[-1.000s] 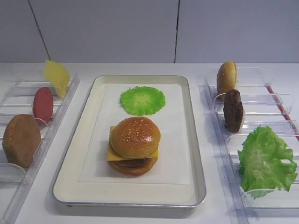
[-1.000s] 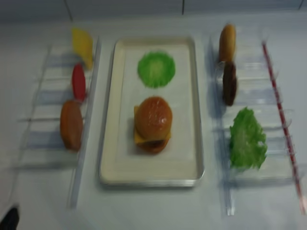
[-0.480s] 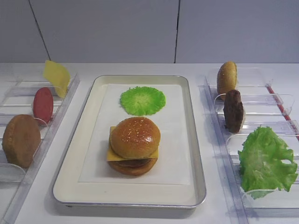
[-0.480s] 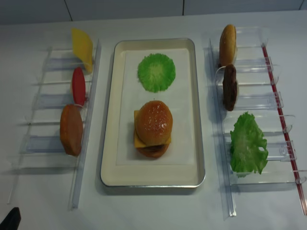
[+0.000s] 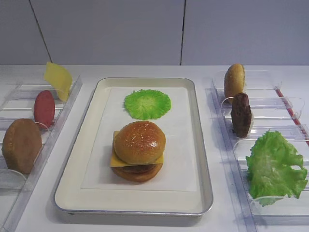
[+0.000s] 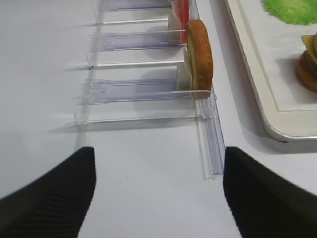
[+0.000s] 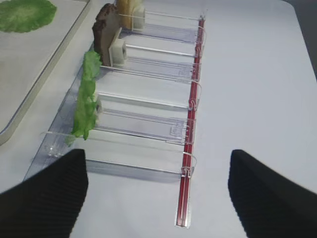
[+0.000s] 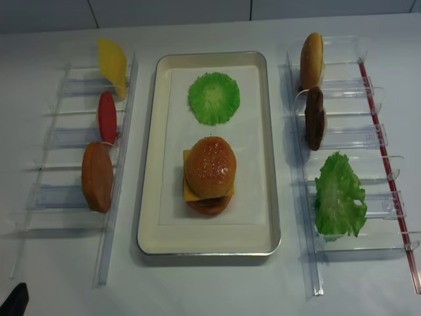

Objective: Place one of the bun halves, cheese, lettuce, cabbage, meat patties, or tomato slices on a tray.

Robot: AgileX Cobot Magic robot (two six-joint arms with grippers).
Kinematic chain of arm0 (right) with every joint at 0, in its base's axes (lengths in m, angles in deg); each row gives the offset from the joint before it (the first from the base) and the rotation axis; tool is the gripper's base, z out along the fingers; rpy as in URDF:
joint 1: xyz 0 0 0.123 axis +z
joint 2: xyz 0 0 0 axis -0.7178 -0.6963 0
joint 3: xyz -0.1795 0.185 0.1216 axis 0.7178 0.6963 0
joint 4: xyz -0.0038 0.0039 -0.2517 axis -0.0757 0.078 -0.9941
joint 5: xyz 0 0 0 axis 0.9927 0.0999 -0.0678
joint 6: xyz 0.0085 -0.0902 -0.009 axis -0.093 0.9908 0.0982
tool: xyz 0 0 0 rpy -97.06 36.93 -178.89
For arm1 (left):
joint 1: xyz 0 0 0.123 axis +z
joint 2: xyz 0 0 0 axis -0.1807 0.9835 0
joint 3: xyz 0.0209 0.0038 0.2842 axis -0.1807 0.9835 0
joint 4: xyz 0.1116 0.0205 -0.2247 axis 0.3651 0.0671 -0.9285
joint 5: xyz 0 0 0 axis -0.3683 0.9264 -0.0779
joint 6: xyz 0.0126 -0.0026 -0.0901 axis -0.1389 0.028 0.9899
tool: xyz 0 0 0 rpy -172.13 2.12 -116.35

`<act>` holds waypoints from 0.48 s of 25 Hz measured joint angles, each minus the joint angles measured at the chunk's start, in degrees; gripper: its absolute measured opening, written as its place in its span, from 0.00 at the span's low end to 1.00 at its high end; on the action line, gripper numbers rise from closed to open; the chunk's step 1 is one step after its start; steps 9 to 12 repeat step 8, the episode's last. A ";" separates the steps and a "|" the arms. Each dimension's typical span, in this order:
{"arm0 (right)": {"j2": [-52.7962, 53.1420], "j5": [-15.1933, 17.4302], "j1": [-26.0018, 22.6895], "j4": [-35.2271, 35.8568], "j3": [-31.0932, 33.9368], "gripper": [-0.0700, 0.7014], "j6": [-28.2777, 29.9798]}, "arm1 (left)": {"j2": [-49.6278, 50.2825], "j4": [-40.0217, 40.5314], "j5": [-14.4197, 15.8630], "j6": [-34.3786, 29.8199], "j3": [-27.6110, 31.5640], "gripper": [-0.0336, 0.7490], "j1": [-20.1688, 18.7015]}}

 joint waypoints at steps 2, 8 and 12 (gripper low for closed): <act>0.00 0.00 -1.52 0.00 0.00 0.85 0.00 | 0.00 0.00 0.00 0.00 0.00 0.67 0.00; 0.00 0.00 -2.16 0.00 0.00 0.85 0.00 | 0.00 0.00 0.00 0.00 0.00 0.67 0.00; 0.00 0.00 -2.16 0.00 0.00 0.85 0.00 | 0.00 0.00 0.00 0.00 0.00 0.67 0.00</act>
